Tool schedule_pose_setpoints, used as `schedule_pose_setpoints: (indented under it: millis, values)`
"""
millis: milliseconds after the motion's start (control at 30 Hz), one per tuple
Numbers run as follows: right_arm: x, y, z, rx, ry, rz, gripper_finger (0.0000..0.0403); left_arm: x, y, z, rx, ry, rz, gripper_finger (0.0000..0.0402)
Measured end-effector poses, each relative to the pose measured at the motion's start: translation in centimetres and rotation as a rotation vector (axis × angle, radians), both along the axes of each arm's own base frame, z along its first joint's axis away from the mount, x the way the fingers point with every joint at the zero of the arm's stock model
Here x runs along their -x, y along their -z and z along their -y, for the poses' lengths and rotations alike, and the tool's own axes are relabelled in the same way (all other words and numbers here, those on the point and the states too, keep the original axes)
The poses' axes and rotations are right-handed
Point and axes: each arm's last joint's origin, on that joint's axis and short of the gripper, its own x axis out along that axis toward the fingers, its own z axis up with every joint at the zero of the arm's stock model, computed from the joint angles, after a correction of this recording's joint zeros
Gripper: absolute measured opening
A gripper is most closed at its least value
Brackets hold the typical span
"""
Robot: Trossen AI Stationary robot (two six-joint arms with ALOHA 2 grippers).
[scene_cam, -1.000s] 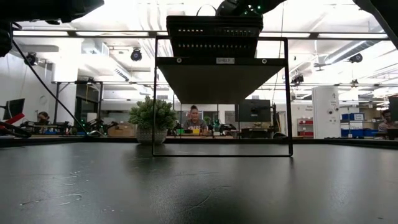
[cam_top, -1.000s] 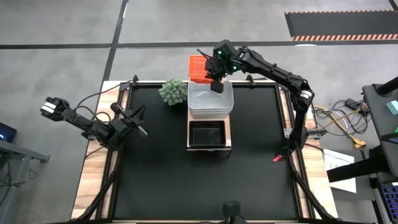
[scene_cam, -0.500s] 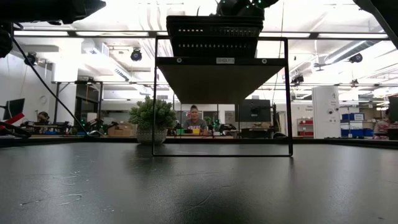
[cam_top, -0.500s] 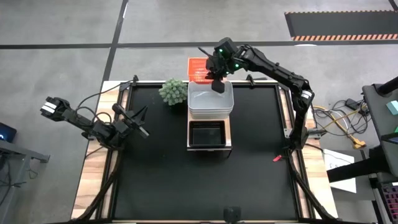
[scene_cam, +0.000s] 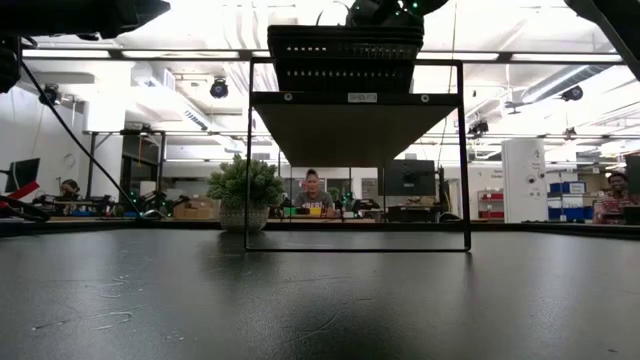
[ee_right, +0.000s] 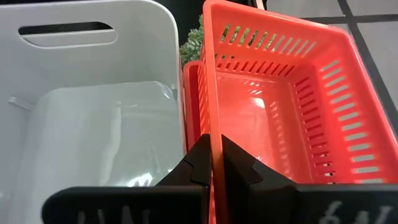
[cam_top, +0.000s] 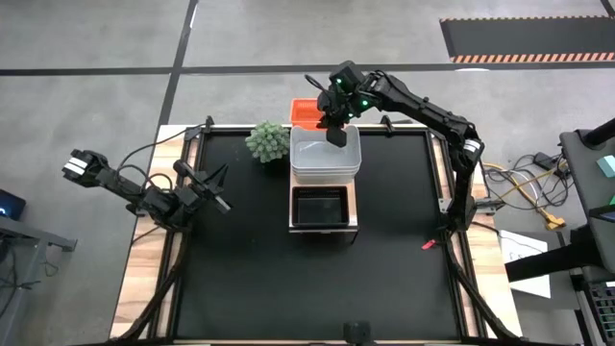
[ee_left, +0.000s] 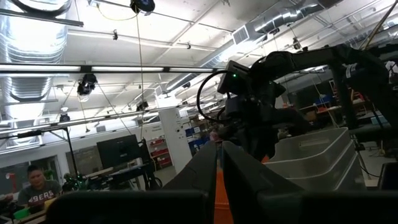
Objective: Stack baskets on shelf by color
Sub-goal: Stack the orange bin into the orange bins on the shelf
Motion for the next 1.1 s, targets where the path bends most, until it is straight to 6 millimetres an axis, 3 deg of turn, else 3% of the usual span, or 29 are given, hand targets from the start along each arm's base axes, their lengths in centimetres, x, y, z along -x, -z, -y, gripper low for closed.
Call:
schedule_pose_setpoints:
  millis: [167, 400, 767, 933, 1100]
  values:
    - [0.0, 0.0, 0.0, -0.017, 0.017, 0.001, 0.0018, 0.0, 0.0, 0.0, 0.000, 0.000, 0.000, 0.0010]
    - [0.0, -0.1, 0.0, -0.018, 0.022, 0.008, 0.0068, 0.0, 0.0, 0.0, 0.000, 0.000, 0.000, 0.0010]
    - [0.2, -3.7, -0.1, 0.011, 0.054, 0.111, 0.0134, 0.1, -0.1, 0.0, -0.015, -0.011, -0.009, 0.0010]
    - [0.2, -3.5, -0.1, 0.019, 0.072, 0.101, 0.0126, -0.2, 0.1, 0.1, -0.023, -0.011, -0.028, 0.0010]
    - [-0.4, -1.9, 0.3, 0.023, 0.118, 0.036, 0.0075, -0.3, 0.2, 0.1, -0.027, -0.011, -0.038, 0.0010]
